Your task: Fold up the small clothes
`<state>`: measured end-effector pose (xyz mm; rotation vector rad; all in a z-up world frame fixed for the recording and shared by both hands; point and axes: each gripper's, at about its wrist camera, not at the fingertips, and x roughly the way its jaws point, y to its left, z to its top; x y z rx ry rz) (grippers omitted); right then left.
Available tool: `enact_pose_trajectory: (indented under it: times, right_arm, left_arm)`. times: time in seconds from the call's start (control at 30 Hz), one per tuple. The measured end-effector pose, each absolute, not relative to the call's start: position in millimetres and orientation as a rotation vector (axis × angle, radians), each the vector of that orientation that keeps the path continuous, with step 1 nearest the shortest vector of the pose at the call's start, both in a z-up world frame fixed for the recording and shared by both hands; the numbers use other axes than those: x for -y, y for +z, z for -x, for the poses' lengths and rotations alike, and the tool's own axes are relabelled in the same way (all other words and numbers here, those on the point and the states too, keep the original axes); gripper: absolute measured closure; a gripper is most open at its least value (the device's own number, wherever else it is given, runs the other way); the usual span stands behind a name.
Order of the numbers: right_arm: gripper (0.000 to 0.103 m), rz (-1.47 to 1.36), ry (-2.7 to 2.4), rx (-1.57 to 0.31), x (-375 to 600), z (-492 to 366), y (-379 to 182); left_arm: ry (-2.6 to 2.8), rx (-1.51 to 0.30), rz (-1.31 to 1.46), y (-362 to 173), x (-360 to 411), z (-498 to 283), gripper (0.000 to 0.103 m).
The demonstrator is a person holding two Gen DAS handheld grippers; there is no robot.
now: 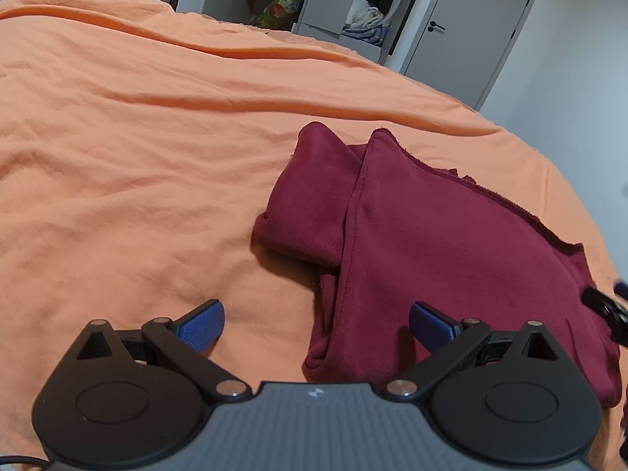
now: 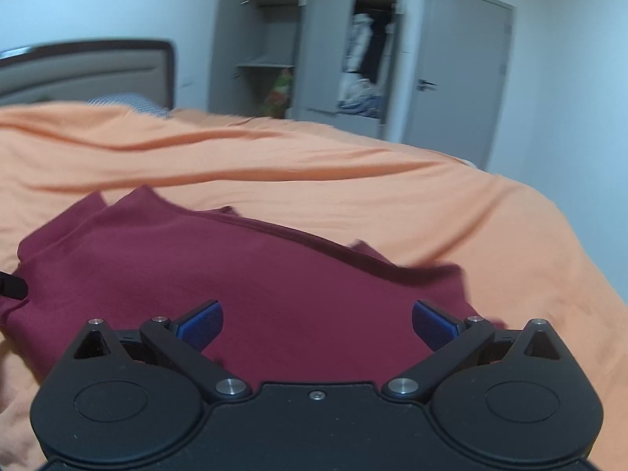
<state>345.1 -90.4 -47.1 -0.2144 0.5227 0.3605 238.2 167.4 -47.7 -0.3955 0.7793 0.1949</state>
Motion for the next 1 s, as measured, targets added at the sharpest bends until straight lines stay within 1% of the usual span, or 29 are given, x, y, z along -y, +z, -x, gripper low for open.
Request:
enact_pose_trajectory:
  times: [0.27, 0.47, 0.6, 0.77, 1.0]
  right_arm:
    - [0.001, 0.247, 0.370, -0.511, 40.2, -384.9, -47.3]
    - [0.001, 0.267, 0.345, -0.516, 19.5, -410.1, -58.5]
    - [0.001, 0.300, 0.303, -0.549, 12.2, -419.6, -77.0]
    - [0.001, 0.244, 0.299, -0.597, 18.0, -422.6, -97.2]
    - [0.000, 0.235, 0.302, -0.623, 15.6, -424.9, -101.2]
  left_arm:
    - [0.198, -0.789, 0.363, -49.4, -165.4, -237.5, 0.000]
    - [0.212, -0.795, 0.350, -50.8, -162.8, -239.5, 0.000]
    - [0.209, -0.794, 0.338, -51.7, -162.6, -238.8, 0.000]
    - [0.209, -0.802, 0.329, -52.5, -163.4, -239.5, 0.000]
    - [0.221, -0.809, 0.320, -53.6, -162.6, -241.6, 0.000]
